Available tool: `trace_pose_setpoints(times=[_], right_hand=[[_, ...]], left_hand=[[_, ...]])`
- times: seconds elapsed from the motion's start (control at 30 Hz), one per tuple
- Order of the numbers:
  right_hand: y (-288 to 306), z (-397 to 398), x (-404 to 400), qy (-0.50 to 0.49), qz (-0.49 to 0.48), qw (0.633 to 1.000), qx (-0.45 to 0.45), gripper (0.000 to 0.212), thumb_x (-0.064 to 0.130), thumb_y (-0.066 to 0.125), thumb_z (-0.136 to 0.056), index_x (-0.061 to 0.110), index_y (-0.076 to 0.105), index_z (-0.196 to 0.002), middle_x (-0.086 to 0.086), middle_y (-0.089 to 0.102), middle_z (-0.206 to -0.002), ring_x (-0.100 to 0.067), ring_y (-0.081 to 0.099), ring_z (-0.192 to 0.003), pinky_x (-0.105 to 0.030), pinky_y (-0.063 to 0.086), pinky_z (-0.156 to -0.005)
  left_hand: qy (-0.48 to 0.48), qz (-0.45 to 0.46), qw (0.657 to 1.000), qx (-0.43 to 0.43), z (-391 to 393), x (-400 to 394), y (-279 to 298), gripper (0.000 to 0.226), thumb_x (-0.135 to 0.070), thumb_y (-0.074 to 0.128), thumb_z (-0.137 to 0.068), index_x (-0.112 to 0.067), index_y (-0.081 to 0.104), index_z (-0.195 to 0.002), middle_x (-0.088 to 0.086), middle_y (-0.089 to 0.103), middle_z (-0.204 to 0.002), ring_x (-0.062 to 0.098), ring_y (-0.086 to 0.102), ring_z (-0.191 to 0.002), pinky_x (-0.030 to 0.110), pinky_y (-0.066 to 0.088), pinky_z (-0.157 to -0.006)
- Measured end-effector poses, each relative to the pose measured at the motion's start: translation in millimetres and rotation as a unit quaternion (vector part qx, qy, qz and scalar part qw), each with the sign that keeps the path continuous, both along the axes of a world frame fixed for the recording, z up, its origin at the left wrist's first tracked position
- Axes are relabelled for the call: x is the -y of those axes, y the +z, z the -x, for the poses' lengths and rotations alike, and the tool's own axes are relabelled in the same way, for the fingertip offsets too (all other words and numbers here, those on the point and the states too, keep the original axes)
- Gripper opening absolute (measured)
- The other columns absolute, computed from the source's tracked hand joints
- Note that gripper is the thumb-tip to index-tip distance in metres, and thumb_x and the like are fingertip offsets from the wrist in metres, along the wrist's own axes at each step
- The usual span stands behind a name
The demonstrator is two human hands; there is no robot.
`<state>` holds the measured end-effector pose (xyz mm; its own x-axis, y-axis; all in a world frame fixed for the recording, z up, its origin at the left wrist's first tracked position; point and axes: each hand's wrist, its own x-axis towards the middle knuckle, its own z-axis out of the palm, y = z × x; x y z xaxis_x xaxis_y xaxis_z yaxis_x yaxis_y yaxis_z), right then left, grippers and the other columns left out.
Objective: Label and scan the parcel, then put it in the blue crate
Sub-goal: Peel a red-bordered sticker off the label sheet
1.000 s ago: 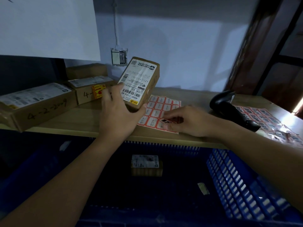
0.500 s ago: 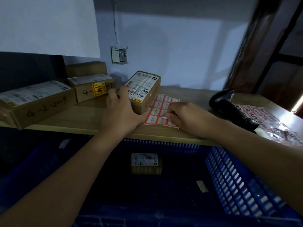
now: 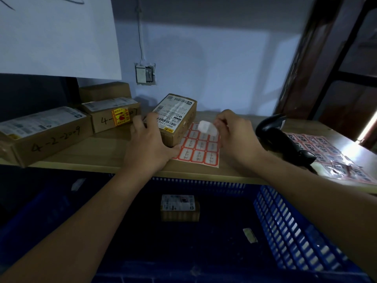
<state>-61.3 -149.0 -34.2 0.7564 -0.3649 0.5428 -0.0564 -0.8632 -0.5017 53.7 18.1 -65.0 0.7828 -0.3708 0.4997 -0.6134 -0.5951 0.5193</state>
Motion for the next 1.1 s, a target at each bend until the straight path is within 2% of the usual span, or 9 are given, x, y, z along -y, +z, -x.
trace_pose_setpoints(times=[0.13, 0.27, 0.37, 0.53, 0.63, 0.73, 0.87, 0.93, 1.1], right_hand=[[1, -1, -1, 0.034, -0.082, 0.995, 0.042, 0.011, 0.016, 0.048, -0.099, 0.018, 0.053, -0.109, 0.005, 0.064, -0.091, -0.003, 0.063, -0.077, -0.010, 0.050, -0.057], [6, -1, -3, 0.034, -0.128, 0.990, 0.056, 0.005, 0.013, 0.057, -0.095, 0.016, 0.060, -0.096, 0.002, 0.068, -0.093, -0.013, 0.065, -0.086, -0.022, 0.052, -0.069], [12, 2, -4, 0.027, -0.187, 0.980, 0.057, 0.011, 0.007, 0.061, -0.092, 0.018, 0.061, -0.093, 0.004, 0.066, -0.096, -0.010, 0.063, -0.090, -0.011, 0.048, -0.066], [29, 17, -9, 0.069, -0.278, 0.953, 0.100, 0.026, -0.005, 0.061, -0.088, 0.018, 0.064, -0.075, -0.001, 0.068, -0.083, -0.013, 0.064, -0.079, -0.011, 0.052, -0.063], [41, 26, -14, 0.087, -0.302, 0.942, 0.119, 0.024, -0.004, 0.060, -0.089, 0.016, 0.065, -0.077, -0.001, 0.068, -0.082, -0.010, 0.063, -0.072, -0.009, 0.049, -0.058], [45, 29, -18, 0.078, -0.299, 0.947, 0.093, 0.023, -0.003, 0.055, -0.092, 0.015, 0.065, -0.081, 0.002, 0.066, -0.080, -0.007, 0.061, -0.069, -0.009, 0.047, -0.053], [42, 30, -19, 0.052, -0.322, 0.941, 0.096, 0.024, -0.003, 0.054, -0.092, 0.016, 0.064, -0.080, 0.003, 0.064, -0.077, -0.010, 0.061, -0.070, -0.017, 0.048, -0.059], [43, 33, -17, 0.063, -0.350, 0.926, 0.124, 0.024, -0.006, 0.057, -0.090, 0.016, 0.064, -0.081, 0.002, 0.063, -0.079, -0.007, 0.059, -0.067, -0.014, 0.046, -0.057], [53, 44, -10, 0.062, -0.341, 0.922, 0.169, 0.016, 0.002, 0.069, -0.086, 0.015, 0.069, -0.095, 0.003, 0.071, -0.093, -0.008, 0.066, -0.081, -0.006, 0.048, -0.064]], left_hand=[[0.000, 0.021, 0.999, 0.027, 4, 0, 0, 0.098, -0.047, 0.081, -0.065, -0.022, 0.023, -0.140, 0.007, 0.026, -0.141, 0.025, 0.032, -0.129, 0.043, 0.043, -0.093], [0.010, 0.061, 0.996, 0.059, 8, -1, -1, 0.099, -0.041, 0.081, -0.066, -0.023, 0.019, -0.141, 0.006, 0.024, -0.142, 0.027, 0.034, -0.128, 0.044, 0.046, -0.090], [0.005, 0.082, 0.992, 0.092, 10, -3, -2, 0.096, -0.037, 0.080, -0.068, -0.022, 0.018, -0.141, 0.008, 0.020, -0.145, 0.030, 0.031, -0.130, 0.045, 0.047, -0.091], [-0.008, 0.119, 0.985, 0.126, 12, -2, 0, 0.094, -0.032, 0.082, -0.066, -0.021, 0.024, -0.138, 0.001, 0.020, -0.142, 0.032, 0.034, -0.129, 0.049, 0.049, -0.091], [-0.016, 0.126, 0.985, 0.118, 17, 2, 5, 0.095, -0.033, 0.084, -0.065, -0.021, 0.025, -0.139, 0.002, 0.021, -0.143, 0.028, 0.033, -0.130, 0.041, 0.047, -0.093], [-0.028, 0.137, 0.981, 0.136, 26, 10, 12, 0.095, -0.030, 0.086, -0.063, -0.018, 0.028, -0.138, 0.009, 0.025, -0.143, 0.027, 0.033, -0.130, 0.035, 0.044, -0.092], [-0.056, 0.149, 0.971, 0.179, 35, 20, 14, 0.097, -0.020, 0.086, -0.060, -0.014, 0.028, -0.137, 0.007, 0.023, -0.140, 0.030, 0.031, -0.129, 0.043, 0.048, -0.096], [-0.078, 0.154, 0.972, 0.160, 36, 21, 13, 0.100, -0.019, 0.086, -0.059, -0.016, 0.025, -0.138, 0.002, 0.021, -0.140, 0.027, 0.031, -0.130, 0.040, 0.047, -0.097], [-0.145, 0.197, 0.969, 0.010, 34, 15, 21, 0.111, -0.009, 0.089, -0.059, -0.026, 0.015, -0.140, -0.004, 0.018, -0.138, 0.010, 0.032, -0.130, 0.010, 0.034, -0.094]])
